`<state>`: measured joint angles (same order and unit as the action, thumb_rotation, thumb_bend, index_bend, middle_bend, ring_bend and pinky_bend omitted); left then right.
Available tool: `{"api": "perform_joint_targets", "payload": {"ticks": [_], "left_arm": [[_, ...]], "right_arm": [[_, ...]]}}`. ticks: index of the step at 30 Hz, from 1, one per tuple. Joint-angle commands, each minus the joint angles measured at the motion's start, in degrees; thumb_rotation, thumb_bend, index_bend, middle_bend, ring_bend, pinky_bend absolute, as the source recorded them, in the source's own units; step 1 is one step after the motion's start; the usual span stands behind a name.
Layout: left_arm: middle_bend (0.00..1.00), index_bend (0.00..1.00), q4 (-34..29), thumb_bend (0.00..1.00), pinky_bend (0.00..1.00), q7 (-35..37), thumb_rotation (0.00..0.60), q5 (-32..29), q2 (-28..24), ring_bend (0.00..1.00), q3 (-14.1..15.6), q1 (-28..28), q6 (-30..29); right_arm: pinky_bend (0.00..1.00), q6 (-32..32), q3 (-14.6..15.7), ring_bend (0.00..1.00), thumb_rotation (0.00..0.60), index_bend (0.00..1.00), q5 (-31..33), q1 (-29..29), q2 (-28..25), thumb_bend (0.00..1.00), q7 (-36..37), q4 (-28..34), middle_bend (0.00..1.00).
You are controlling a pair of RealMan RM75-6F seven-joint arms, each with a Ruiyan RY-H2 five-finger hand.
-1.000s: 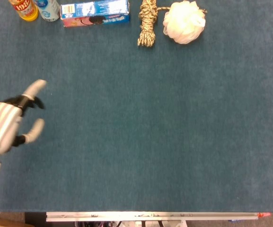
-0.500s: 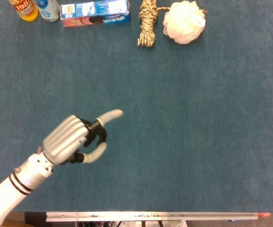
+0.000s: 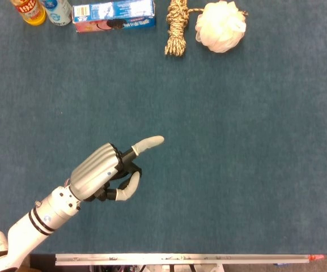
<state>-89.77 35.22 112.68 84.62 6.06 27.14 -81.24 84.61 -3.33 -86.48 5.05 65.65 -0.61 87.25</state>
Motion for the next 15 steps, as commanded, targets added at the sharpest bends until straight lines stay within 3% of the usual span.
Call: {"api": "perform_joint_targets", "payload": {"ticks": [1,15], "left_arm": [[0.9,0.0,0.33,0.7,0.99,0.3,0.6,0.36,0.25,0.99,0.71,0.52,-0.08],[0.9,0.0,0.49,0.7,0.99,0.29,0.6,-0.05,1.13,0.99,2.06,1.63,-1.26]], "right_arm": [[0.45,0.03,0.02,0.48,0.6,0.11,0.01,-0.06,-0.07,0.23,-0.04,0.07,0.51],[0.45,0.06,-0.1,0.48,0.6,0.11,0.14,-0.18,-0.3,0.23,-0.17,0.26,0.51]]}}
